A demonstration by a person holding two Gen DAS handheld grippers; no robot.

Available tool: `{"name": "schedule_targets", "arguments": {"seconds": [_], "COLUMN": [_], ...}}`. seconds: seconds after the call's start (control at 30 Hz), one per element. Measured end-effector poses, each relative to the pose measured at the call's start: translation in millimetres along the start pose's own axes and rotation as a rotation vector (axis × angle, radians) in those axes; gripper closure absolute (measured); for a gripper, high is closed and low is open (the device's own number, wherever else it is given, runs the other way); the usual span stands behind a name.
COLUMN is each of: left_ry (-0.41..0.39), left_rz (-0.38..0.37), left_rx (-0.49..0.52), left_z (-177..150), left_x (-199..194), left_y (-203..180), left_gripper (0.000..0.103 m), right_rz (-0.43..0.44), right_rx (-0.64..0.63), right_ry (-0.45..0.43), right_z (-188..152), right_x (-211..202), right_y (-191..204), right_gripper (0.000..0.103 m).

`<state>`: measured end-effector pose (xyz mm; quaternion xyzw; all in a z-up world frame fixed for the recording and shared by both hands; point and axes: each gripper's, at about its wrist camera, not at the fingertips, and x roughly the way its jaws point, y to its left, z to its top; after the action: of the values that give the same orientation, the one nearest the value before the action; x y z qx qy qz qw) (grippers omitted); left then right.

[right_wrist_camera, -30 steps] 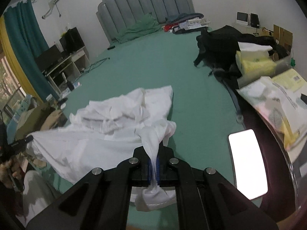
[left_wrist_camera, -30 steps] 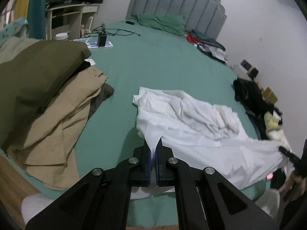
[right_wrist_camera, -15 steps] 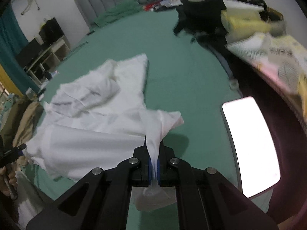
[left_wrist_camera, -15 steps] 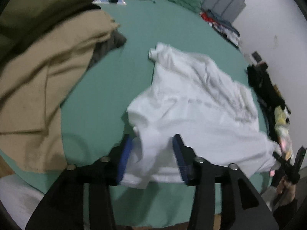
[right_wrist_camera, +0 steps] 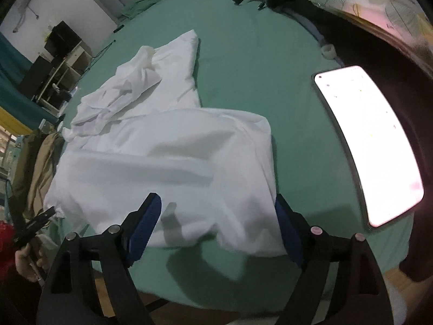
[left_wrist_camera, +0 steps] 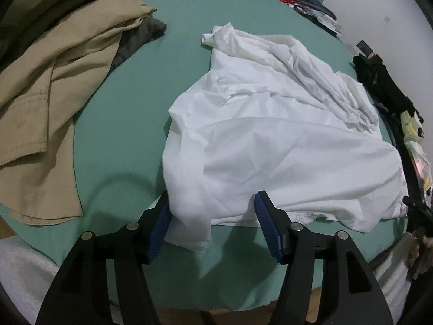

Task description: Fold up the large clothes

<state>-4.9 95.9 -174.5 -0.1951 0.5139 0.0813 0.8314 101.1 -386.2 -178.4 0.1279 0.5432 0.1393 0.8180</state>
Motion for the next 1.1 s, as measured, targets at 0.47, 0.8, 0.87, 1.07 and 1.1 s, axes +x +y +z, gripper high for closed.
{"name": "schedule_targets", "arguments": {"seconds": [0.47,0.8,0.87,1.07,1.1], "left_ry": [-0.051,-0.29,-0.342,-0.399,-0.401], "left_rz": [-0.056,-0.106,-0.102,-0.109,-0.109], "left_rx": [0.019,-0.048,-0.08,-0.078,-0.077], "left_z": [-0.3,34.4,45.1,79.7,87.8], "left_x": [-33.2,-122.2,-126.5,-114.4,-110.4], "left_y": [-3.7,-3.0,-3.5,-18.2,-20.4], "left_gripper": [0.098,0.098,0.098,0.098,0.098], "right_rz": [-0.051,-0.007,-0.004,-0.04,-0.045], "right_rx": [-0.27,-0.274,-0.281,-0.308,-0.309], "right_ry": [-0.041,-0.249,-0.277,-0.319,-0.318], "right_z": [-24.2,13.4,30.2,74.2,81.7], "right_x": [-7.0,-68.0,-73.6,-74.2,-71.0], "right_y": [59.9,84.8,87.5,96.5,98.1], "right_gripper": [0.098,0.098,0.098,0.098,0.098]}}
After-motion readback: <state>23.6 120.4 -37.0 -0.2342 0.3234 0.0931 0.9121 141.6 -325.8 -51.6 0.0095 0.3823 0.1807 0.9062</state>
